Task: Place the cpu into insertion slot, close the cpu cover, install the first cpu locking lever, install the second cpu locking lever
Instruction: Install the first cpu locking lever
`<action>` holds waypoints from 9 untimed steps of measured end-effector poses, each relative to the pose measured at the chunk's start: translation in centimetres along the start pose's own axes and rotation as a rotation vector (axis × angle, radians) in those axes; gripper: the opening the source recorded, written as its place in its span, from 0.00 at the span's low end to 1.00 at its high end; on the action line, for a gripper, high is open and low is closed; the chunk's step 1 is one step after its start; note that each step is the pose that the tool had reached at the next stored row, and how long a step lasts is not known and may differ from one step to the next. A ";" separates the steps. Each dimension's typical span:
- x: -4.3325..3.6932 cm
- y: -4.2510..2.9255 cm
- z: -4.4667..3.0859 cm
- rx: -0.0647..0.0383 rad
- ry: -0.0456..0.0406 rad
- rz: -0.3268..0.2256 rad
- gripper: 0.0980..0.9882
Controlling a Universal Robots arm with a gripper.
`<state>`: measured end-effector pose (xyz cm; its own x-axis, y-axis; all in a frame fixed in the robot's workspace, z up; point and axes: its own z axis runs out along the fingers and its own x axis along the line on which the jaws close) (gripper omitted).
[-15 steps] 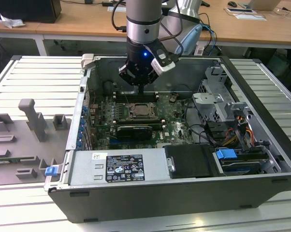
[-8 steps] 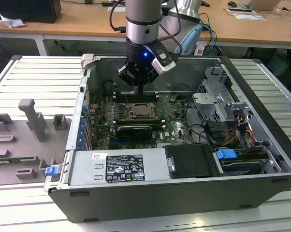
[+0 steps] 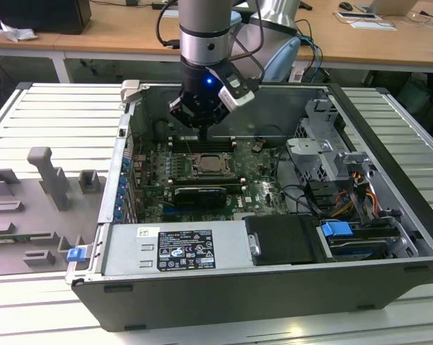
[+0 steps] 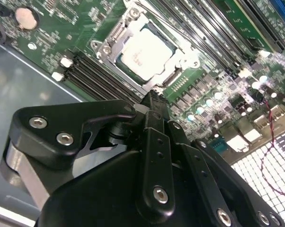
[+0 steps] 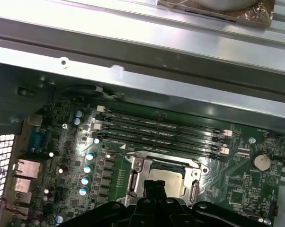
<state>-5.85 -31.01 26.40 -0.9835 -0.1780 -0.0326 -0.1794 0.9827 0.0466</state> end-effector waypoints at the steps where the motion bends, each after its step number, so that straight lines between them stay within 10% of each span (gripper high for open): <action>1: 0.20 0.04 0.01 0.000 0.0000 0.000 0.01; 9: 1.40 0.26 0.10 0.002 -0.0027 0.058 0.01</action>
<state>-7.27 -31.00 26.26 -0.9922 -0.1207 -0.0326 -0.1221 0.9914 0.0468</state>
